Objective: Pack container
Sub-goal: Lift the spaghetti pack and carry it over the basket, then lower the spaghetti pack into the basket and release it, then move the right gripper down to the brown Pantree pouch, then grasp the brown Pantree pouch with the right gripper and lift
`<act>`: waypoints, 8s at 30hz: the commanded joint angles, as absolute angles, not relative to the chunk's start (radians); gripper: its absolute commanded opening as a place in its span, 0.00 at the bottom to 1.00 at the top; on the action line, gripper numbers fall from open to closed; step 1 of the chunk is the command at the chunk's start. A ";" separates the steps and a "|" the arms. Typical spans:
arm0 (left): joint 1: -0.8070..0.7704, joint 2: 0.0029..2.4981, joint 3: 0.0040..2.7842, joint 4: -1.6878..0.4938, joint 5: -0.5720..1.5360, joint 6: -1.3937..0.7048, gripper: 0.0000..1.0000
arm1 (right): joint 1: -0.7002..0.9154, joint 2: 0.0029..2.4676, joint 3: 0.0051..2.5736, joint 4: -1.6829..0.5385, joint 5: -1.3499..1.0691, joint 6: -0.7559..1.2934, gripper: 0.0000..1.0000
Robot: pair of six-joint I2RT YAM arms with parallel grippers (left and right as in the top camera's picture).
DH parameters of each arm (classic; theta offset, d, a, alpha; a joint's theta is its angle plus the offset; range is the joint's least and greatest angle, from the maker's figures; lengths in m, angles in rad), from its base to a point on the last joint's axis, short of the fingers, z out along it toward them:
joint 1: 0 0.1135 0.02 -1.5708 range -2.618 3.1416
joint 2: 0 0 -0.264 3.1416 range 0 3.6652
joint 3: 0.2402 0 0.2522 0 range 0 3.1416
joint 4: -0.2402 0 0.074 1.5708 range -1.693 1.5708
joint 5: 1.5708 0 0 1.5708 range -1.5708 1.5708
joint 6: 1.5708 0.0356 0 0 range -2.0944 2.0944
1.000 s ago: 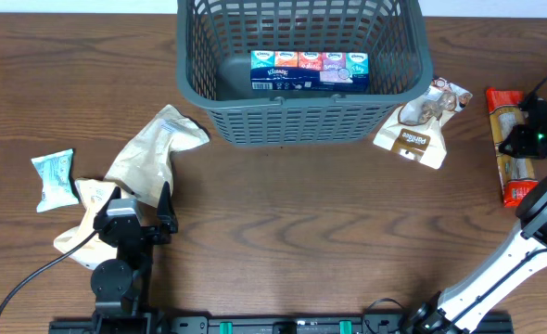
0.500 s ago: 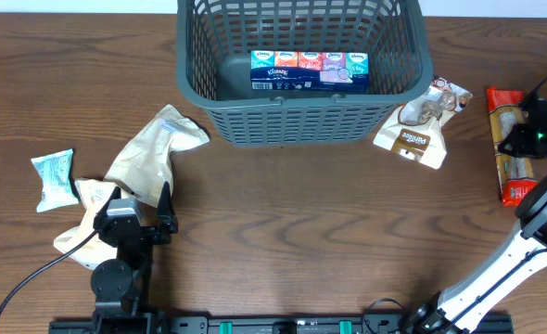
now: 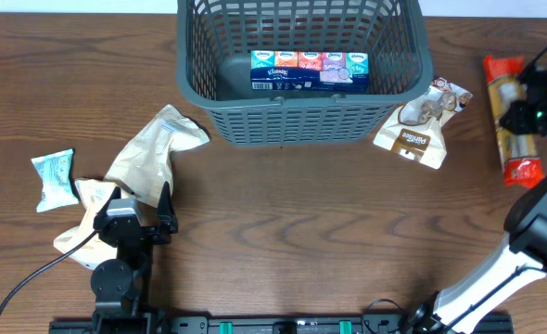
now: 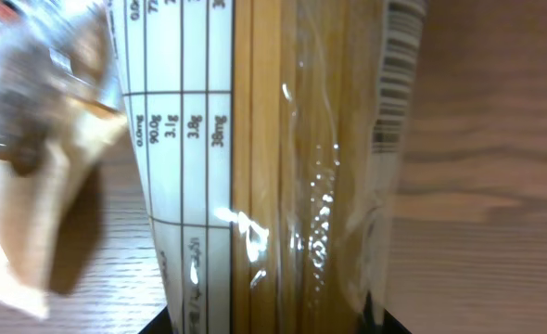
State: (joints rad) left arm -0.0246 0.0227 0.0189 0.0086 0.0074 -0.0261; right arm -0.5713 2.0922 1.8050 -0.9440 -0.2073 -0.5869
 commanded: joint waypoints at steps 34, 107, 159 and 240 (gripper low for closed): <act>-0.030 0.024 0.004 0.017 -0.006 -0.028 0.81 | 0.025 1.472 1.827 -0.571 -0.245 -0.585 0.01; -0.030 0.024 0.004 0.016 0.046 -0.028 0.81 | 0.252 1.911 1.840 -0.817 -0.310 -0.891 0.93; -0.030 0.024 0.004 0.002 0.045 -0.028 0.81 | -0.209 1.927 2.123 -0.930 0.232 0.269 0.95; -0.030 0.024 0.005 0.010 0.046 -0.028 0.81 | -0.193 2.160 1.491 -0.691 0.047 0.455 0.65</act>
